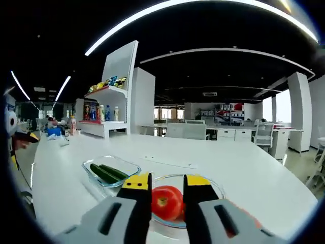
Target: Sort the scattered tomatoes and cucumbers on the table and place them into their respective storage containers
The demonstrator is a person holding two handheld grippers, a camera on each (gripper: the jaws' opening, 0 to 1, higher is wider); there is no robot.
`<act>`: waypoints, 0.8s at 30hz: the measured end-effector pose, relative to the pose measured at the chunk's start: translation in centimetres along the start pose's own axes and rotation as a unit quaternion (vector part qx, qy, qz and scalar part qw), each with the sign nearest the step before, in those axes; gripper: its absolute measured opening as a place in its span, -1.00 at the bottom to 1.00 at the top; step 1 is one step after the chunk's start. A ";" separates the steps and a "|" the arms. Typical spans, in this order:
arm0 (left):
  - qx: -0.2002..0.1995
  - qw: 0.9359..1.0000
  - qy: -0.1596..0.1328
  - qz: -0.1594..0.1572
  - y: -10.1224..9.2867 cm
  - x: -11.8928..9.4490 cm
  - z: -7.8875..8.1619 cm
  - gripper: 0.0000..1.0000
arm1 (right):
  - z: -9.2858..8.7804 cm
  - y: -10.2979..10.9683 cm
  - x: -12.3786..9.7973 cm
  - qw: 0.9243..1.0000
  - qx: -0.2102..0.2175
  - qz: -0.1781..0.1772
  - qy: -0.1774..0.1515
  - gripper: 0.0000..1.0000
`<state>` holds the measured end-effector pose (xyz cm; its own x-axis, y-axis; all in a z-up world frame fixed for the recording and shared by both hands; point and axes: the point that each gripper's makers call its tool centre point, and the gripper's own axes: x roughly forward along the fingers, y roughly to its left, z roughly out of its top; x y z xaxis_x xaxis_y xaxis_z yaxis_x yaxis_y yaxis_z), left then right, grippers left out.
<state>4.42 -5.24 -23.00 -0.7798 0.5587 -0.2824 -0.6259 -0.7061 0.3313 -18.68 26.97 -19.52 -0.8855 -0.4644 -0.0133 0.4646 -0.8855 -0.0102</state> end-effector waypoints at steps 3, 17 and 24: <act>-0.001 1.000 -0.003 -0.001 0.0 0.0 0.2 0.88 | 1.2 0.8 -2.0 1.000 -0.002 0.003 -0.014 -0.52; 0.004 1.000 -0.009 0.016 0.4 -0.9 0.5 0.88 | 4.9 1.9 -9.2 0.993 0.097 0.042 -0.054 -0.16; 0.006 1.000 -0.009 0.027 1.1 -1.4 0.4 0.88 | 5.4 3.5 -14.5 0.995 0.064 0.073 -0.030 -0.07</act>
<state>4.85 -6.60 -21.84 -0.8119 0.5286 -0.2477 -0.5837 -0.7298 0.3560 -4.22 30.55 -13.98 -0.8094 -0.5848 0.0544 0.5868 -0.8014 0.1159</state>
